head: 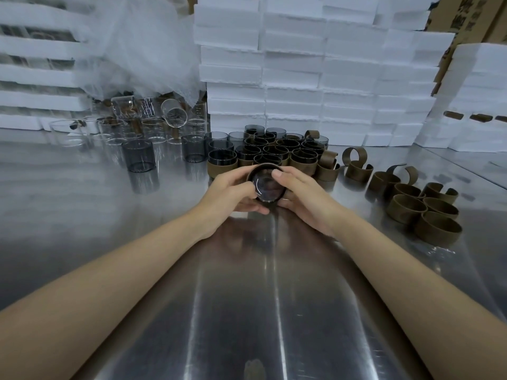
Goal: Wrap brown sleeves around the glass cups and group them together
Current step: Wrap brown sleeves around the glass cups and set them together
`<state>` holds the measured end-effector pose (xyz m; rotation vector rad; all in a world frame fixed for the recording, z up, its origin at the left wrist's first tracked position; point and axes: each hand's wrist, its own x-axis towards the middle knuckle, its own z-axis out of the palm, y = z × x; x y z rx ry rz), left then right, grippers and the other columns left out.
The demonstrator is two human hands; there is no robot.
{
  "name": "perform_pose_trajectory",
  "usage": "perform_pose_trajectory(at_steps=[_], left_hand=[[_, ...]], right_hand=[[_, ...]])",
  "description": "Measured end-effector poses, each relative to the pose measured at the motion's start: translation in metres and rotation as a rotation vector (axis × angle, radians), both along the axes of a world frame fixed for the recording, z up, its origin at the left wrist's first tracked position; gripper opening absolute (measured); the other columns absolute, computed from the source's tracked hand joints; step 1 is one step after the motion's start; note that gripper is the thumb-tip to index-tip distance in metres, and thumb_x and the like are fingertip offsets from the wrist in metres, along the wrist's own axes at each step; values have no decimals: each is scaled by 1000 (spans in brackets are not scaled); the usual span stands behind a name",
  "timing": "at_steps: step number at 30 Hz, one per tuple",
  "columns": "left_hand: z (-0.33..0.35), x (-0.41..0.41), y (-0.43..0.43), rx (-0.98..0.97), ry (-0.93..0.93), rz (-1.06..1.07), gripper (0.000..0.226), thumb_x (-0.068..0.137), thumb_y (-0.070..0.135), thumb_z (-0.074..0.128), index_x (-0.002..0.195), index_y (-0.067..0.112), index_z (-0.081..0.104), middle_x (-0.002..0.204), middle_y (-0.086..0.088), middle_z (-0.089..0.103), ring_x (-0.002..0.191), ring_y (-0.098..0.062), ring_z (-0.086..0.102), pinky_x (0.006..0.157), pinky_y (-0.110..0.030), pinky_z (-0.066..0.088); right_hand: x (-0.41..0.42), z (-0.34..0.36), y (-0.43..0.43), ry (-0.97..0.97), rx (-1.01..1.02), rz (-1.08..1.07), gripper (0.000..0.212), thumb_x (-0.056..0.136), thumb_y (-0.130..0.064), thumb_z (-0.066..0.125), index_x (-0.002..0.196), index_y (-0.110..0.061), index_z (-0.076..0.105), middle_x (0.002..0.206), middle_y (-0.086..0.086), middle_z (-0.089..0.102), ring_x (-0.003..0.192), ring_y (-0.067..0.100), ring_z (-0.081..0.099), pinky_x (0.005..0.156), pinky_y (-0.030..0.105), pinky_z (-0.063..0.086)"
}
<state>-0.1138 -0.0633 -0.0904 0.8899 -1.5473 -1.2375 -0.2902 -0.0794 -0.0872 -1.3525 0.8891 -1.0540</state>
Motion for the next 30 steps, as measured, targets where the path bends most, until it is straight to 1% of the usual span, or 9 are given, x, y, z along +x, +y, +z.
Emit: perform_pose_trajectory(at_steps=[3,6,9,11,15,20,25,28,30], left_hand=[[-2,1,0,-5,34,-60,41,92,7,53,127,27,62,105,-7,74,85,-32,74,74,-21,56],[-3,-2,-2,77,125,-99,35,96,10,54,129,23,58,109,-9,73,86,-30,74,75,-22,57],[-1,-5,-2,163,157,-146,42,89,33,60,127,16,56,110,-9,72,81,-21,72,74,-21,57],[0,-4,-3,178,157,-182,40,87,40,64,118,15,59,102,-5,71,74,-15,67,73,-22,56],[1,-1,-3,210,176,-212,37,86,40,60,113,14,60,81,5,70,64,-11,61,68,-21,54],[1,0,-6,187,184,-207,32,81,39,61,103,16,64,81,6,69,57,-7,53,62,-15,49],[-1,1,-10,173,198,-203,20,82,36,62,82,23,76,70,12,64,51,-3,45,56,-12,44],[-1,0,-11,150,209,-206,21,83,32,60,71,27,77,62,15,59,47,-1,41,52,-11,41],[-1,0,-12,137,225,-210,19,83,29,60,73,24,76,63,16,58,45,-1,38,50,-11,39]], right_hand=[[3,1,4,-60,2,5,64,81,-40,62,130,-1,50,121,20,62,103,28,63,87,41,52],[3,0,5,-156,32,21,64,86,-44,56,134,-1,49,131,23,57,118,35,58,98,48,47],[1,1,5,-265,39,82,45,91,-47,51,116,-13,67,116,9,69,110,22,64,88,35,53],[2,2,5,-278,49,94,42,92,-52,49,107,-21,73,113,4,71,107,18,66,85,30,54],[8,2,3,-304,95,54,47,88,-60,51,105,-22,74,114,5,71,105,16,68,79,25,55],[13,2,3,-441,174,22,45,89,-54,54,102,-15,73,104,7,74,94,17,72,72,24,56],[14,0,-2,-530,217,-7,33,95,-51,47,112,-29,66,104,6,74,91,18,72,72,30,59],[12,0,-4,-598,253,-6,29,97,-43,49,109,-26,69,104,7,74,91,21,73,69,33,59],[11,0,-5,-650,275,0,28,97,-38,50,104,-23,72,105,9,74,91,23,73,67,35,59]])
